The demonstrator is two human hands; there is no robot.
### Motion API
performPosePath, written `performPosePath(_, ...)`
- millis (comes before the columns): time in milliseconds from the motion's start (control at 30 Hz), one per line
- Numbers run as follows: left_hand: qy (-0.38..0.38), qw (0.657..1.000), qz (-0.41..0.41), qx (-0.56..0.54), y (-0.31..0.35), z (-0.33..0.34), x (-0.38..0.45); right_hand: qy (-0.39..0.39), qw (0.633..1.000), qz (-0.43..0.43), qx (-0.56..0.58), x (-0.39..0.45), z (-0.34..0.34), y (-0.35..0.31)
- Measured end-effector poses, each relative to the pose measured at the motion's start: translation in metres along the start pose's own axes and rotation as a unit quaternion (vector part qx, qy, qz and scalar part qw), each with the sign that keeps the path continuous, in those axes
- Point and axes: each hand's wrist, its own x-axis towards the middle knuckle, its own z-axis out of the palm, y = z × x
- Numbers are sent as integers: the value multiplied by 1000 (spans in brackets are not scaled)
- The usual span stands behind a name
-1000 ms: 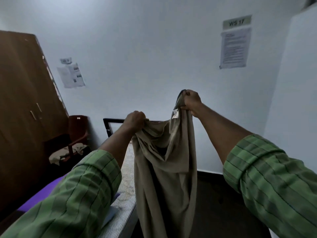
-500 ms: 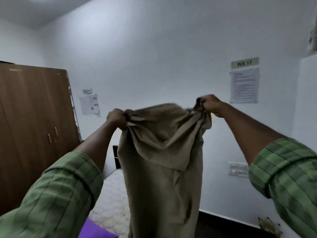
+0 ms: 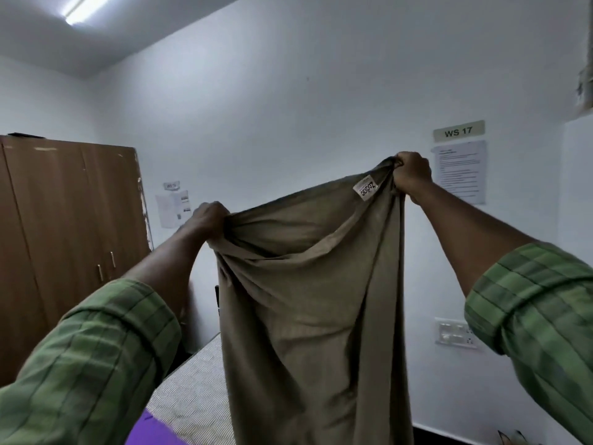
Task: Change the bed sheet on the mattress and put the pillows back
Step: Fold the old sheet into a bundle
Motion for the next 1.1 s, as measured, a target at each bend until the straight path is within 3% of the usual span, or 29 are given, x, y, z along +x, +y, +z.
performPosePath(67,-37,999,12,23,-4,0,-2,-23,999,18,35,0,0,-1)
performPosePath(200,-88,993,51,52,-3,7,-16,-166,984,19,64,-14,9,-1)
performPosePath(300,-150,986,58,44,-5,15,-19,-281,953,60,97,-15,12,1)
performPosePath(333,-149,986,58,38,-5,18,-19,-291,950,68,93,-15,13,2)
performPosePath(400,-105,993,42,17,0,23,-17,-186,981,32,42,-11,18,6)
performPosePath(433,-52,998,28,-7,4,25,-16,-102,994,18,20,-7,20,11)
performPosePath(467,3,999,14,-38,6,28,-13,-77,997,13,15,-6,21,12)
performPosePath(533,48,995,-6,-90,11,31,-8,-205,978,-5,26,-11,24,9)
performPosePath(567,47,992,-11,-113,16,32,-9,-231,973,-6,24,-13,28,6)
performPosePath(600,51,988,-24,-144,20,32,-10,-193,981,4,38,-13,30,1)
performPosePath(667,110,976,-51,-183,27,37,-12,-2,999,17,46,-10,28,-6)
performPosePath(700,129,972,-50,-189,28,38,-12,10,998,21,62,-11,27,-10)
performPosePath(767,70,978,2,-197,29,39,-12,-86,995,-24,44,-16,30,-11)
performPosePath(800,52,977,14,-204,28,39,-11,-92,994,-35,46,-17,32,-13)
performPosePath(867,89,970,-4,-226,31,33,-11,-48,996,-7,71,-14,30,-16)
performPosePath(900,120,967,-13,-225,32,29,-10,-71,995,0,75,-17,27,-21)
performPosePath(967,97,971,3,-218,37,24,-12,-157,985,-14,74,-27,31,-26)
performPosePath(1067,91,970,21,-224,44,16,-13,-76,993,3,87,-35,38,-38)
performPosePath(1100,108,966,21,-234,47,11,-12,-116,988,4,104,-38,40,-46)
